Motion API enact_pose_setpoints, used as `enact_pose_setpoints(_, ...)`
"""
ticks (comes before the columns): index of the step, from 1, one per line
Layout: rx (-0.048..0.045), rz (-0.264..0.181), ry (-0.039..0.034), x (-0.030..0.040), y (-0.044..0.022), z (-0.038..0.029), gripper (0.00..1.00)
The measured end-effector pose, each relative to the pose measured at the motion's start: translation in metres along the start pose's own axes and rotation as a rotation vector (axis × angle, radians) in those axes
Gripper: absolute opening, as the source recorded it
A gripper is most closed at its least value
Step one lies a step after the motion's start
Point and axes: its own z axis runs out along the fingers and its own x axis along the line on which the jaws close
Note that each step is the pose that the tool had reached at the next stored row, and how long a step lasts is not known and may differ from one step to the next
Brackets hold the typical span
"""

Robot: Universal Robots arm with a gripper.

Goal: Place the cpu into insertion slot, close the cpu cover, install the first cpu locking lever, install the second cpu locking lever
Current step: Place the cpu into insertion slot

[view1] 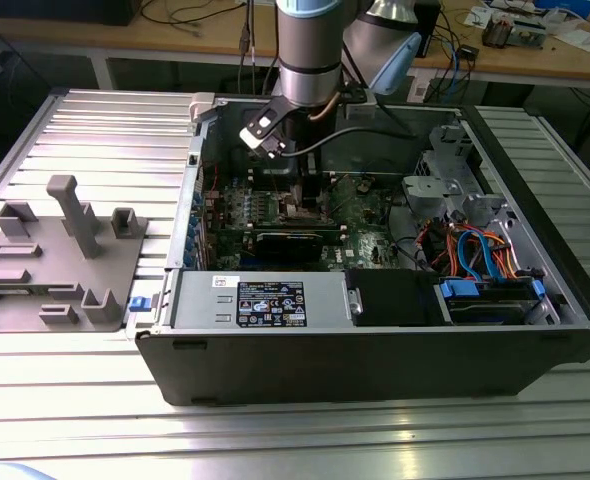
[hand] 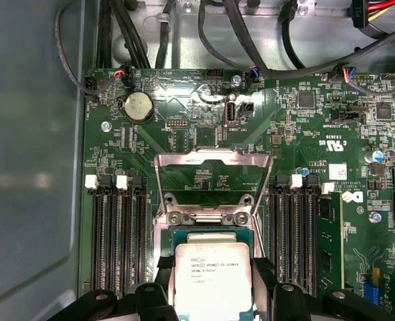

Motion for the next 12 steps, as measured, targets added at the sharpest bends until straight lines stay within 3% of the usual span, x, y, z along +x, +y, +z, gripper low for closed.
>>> enact_pose_setpoints(12,-0.0001,0.000,0.0002,-0.0013,-0.0015,0.0045,0.54)
